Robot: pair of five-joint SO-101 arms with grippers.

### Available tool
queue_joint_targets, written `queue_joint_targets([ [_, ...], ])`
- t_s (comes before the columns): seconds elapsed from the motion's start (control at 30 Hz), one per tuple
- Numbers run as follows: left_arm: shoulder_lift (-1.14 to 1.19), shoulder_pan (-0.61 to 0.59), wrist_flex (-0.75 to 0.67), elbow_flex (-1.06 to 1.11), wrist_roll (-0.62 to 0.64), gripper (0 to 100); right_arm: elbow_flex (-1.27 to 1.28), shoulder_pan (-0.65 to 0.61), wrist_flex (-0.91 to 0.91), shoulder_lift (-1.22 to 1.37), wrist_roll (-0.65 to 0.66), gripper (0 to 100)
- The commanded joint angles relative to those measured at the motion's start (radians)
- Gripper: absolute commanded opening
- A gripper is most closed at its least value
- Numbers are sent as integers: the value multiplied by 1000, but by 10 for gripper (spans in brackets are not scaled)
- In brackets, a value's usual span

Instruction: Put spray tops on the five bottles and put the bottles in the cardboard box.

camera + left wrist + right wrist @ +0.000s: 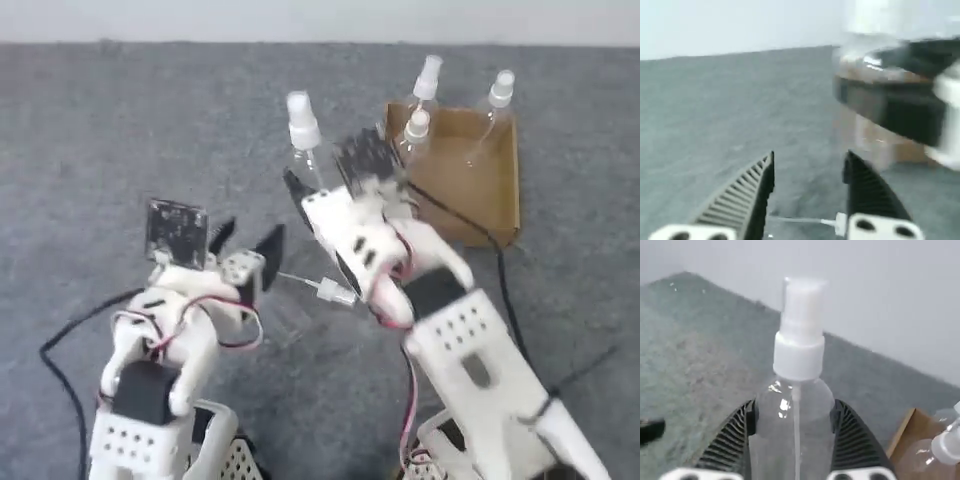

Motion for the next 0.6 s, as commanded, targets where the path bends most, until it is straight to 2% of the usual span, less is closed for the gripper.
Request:
queue_joint_targets([
  [0.0,-48,68,-21,19,-14,285,-259,7,176,79,-61,6],
  [0.17,-18,69,-149,101,-18,294,-407,-36,377,119,-57,6],
  [0.27,8,69,-176,110,-20,294,-453,-70,486,119,-57,6],
  [0.57,23,71,-178,111,-20,292,-453,-74,555,28,-55,6],
])
